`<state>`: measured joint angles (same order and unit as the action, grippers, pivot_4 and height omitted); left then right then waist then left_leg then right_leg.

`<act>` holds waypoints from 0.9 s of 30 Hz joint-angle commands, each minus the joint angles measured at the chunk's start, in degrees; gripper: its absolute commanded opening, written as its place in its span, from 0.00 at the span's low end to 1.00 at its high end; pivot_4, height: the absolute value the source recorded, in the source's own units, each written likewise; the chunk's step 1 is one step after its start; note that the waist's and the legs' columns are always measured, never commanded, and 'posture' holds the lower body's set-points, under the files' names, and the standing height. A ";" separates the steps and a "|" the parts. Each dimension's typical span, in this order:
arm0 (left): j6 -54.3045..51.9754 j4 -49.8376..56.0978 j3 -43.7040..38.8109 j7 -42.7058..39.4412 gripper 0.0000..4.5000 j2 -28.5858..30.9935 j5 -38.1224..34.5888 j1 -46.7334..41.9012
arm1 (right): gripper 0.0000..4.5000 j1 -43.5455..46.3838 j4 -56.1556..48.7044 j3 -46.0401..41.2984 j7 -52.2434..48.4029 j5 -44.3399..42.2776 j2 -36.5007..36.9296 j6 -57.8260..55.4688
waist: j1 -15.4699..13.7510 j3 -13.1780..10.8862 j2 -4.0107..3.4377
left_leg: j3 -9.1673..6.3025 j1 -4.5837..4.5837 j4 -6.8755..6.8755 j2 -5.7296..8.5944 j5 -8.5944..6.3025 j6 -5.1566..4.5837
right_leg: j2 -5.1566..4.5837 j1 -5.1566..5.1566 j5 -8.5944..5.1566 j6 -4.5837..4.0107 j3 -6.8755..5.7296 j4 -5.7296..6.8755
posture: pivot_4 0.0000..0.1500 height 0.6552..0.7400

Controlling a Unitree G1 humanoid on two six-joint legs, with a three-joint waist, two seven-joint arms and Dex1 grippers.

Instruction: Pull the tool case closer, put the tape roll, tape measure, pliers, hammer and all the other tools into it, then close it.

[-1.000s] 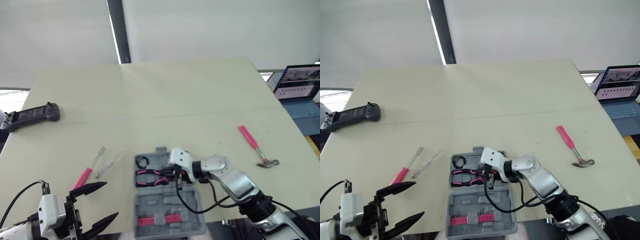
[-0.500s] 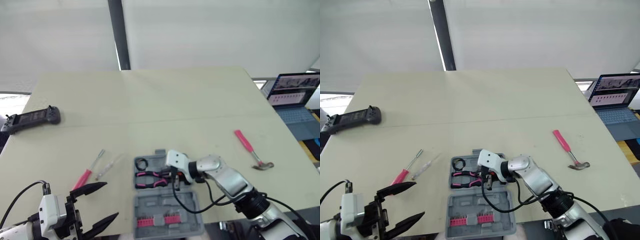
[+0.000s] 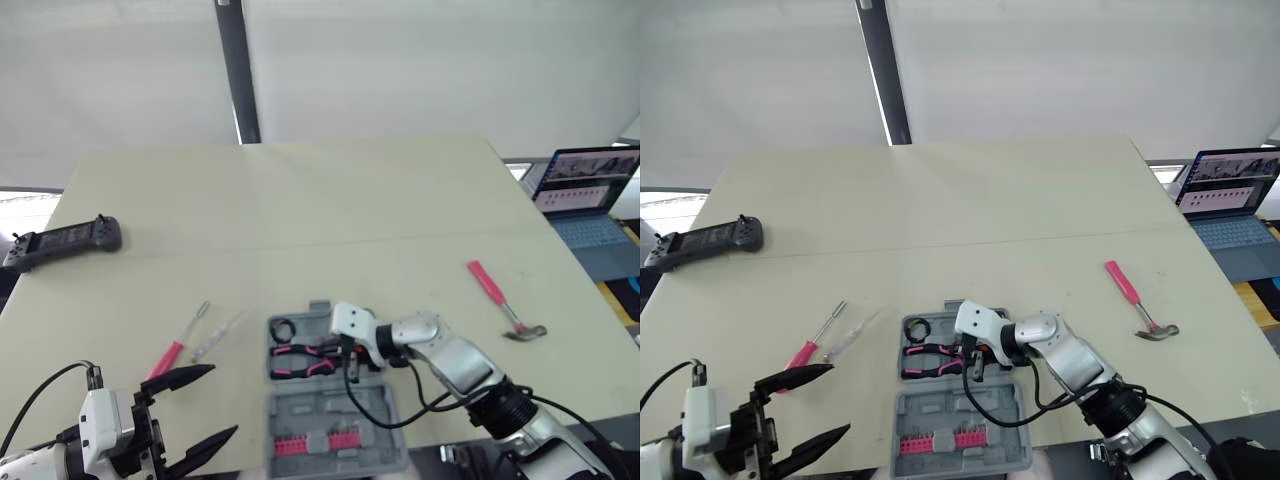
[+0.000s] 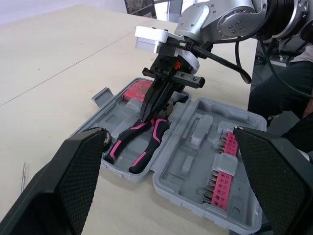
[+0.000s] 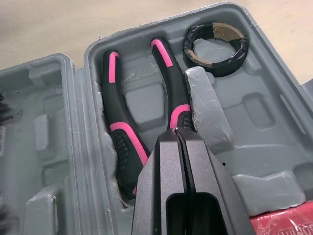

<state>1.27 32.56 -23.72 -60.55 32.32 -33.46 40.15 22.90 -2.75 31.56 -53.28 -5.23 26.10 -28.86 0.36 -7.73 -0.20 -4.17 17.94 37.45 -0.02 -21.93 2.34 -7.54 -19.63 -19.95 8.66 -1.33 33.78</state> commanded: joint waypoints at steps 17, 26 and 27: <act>-6.94 0.14 3.54 4.94 1.00 2.95 0.94 -4.17 | 0.00 -10.13 -22.19 -31.79 1.67 -16.95 7.52 -12.27 | -0.42 -1.51 -0.67 | 0.05 1.80 0.56 0.14 0.06 -0.07 | -0.08 -1.79 0.32 0.24 -0.01 0.23 | 1.00 1.00; -6.51 -4.53 -0.97 7.46 1.00 0.56 3.33 1.48 | 0.30 -36.08 -22.79 -46.82 -5.58 -18.03 20.80 -3.51 | -0.32 -1.80 -0.25 | 0.60 1.63 0.59 0.11 0.04 -0.22 | -0.06 -1.64 0.39 0.39 -0.02 0.16 | 1.00 1.00; -6.59 -5.10 -1.21 7.24 1.00 0.91 3.76 2.06 | 0.42 -37.61 -22.13 -47.83 -5.63 -18.13 20.58 -2.35 | -0.25 -1.86 -0.18 | 0.64 1.48 0.59 0.10 0.06 -0.24 | -0.06 -1.52 0.40 0.40 0.02 0.18 | 1.00 1.00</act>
<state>-5.58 27.95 -23.26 -53.18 32.83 -30.40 41.06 -14.21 -24.29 -13.38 -57.82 -21.98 46.46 -34.03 0.11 -9.60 -0.38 -3.50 19.26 38.03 0.07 -21.87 2.10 -7.58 -21.02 -19.54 9.05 -1.27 33.96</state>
